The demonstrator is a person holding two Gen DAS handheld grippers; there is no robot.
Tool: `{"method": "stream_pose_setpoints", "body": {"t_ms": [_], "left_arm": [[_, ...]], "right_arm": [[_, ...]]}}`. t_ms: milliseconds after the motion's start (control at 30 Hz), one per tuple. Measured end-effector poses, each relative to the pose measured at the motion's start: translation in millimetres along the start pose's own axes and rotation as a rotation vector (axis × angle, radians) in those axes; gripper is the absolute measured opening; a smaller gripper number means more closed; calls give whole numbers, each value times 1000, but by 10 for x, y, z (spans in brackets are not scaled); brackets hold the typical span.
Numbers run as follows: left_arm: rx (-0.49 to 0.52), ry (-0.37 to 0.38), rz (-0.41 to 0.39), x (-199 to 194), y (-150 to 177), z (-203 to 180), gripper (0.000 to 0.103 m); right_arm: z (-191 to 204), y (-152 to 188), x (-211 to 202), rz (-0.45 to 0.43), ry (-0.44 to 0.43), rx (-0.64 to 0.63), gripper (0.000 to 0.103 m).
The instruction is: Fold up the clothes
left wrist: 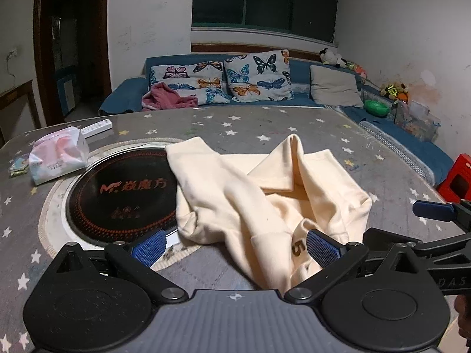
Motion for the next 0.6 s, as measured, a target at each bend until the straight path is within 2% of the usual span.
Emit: {"method": "stream_pose_setpoints", "body": {"t_ms": [267, 600], "left_arm": [[2, -29, 7, -47, 168, 17, 103], [-18, -50, 18, -146, 199, 24, 103]], "right_arm": [[118, 101, -122, 9, 25, -48, 103], [96, 196, -128, 48, 5, -7, 103]]}}
Point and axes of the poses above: each gripper's, at about its wrist camera, not at the fingertips, and x roughly the way its jaws point, z to its left, y to its underside, the point moved 9 cm from there along x, roughly the way its jaws point, and after that the axes turned 15 degrees about y, right-handed, at the moved point
